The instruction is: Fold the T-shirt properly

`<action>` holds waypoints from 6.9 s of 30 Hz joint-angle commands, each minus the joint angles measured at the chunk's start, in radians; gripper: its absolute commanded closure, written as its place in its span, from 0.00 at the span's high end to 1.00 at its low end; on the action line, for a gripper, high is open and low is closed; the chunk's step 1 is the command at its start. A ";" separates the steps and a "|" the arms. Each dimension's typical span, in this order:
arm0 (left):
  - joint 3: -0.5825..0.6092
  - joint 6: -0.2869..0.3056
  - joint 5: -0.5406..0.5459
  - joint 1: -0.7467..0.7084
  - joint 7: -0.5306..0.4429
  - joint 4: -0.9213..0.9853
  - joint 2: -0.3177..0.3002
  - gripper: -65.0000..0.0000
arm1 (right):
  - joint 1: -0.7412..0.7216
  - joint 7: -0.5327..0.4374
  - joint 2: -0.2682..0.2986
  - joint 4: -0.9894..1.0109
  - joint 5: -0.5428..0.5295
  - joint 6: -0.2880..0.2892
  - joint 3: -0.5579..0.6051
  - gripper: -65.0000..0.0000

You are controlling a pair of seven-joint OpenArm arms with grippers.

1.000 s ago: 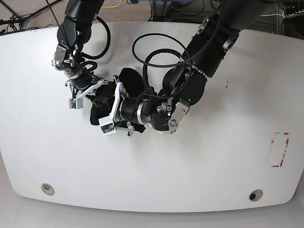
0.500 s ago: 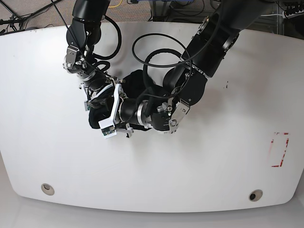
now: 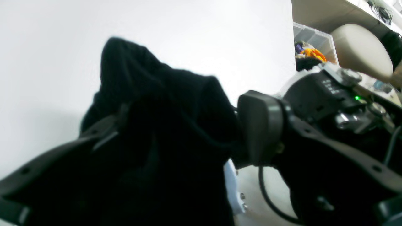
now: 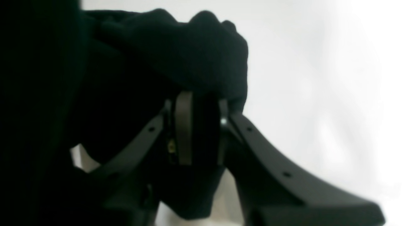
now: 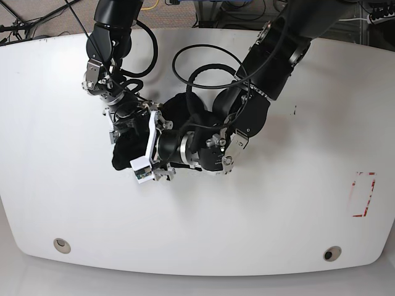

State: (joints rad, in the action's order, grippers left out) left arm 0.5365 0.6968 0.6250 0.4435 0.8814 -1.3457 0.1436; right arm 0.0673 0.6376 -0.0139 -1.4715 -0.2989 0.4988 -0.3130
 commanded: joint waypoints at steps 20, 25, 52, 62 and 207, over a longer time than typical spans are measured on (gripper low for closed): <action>-0.135 0.001 0.194 0.070 -0.026 -0.194 0.013 0.76 | 0.006 0.057 0.004 -0.024 0.037 -0.001 0.004 0.15; -0.229 0.001 0.192 0.070 -0.024 -0.225 0.013 0.76 | 0.006 0.064 0.004 -0.068 0.037 -0.001 0.002 0.15; -0.335 0.001 -0.024 -0.059 -0.032 -0.206 -0.353 0.74 | -0.025 0.373 0.056 -0.475 0.037 -0.039 -0.090 0.16; -0.327 0.001 -0.159 -0.104 -0.118 -0.179 -0.266 0.59 | -0.033 0.368 0.024 -0.535 0.022 0.067 -0.079 0.16; -0.398 0.001 -0.434 -0.186 -0.009 -0.407 -0.077 0.63 | -0.243 0.169 0.150 -0.199 0.099 0.099 0.162 0.16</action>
State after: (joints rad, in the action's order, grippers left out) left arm 0.1284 0.6971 0.1780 0.2203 0.8932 -1.7592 0.0448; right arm -0.1593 0.8211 0.1295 -1.6241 -0.1867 0.5991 -0.1276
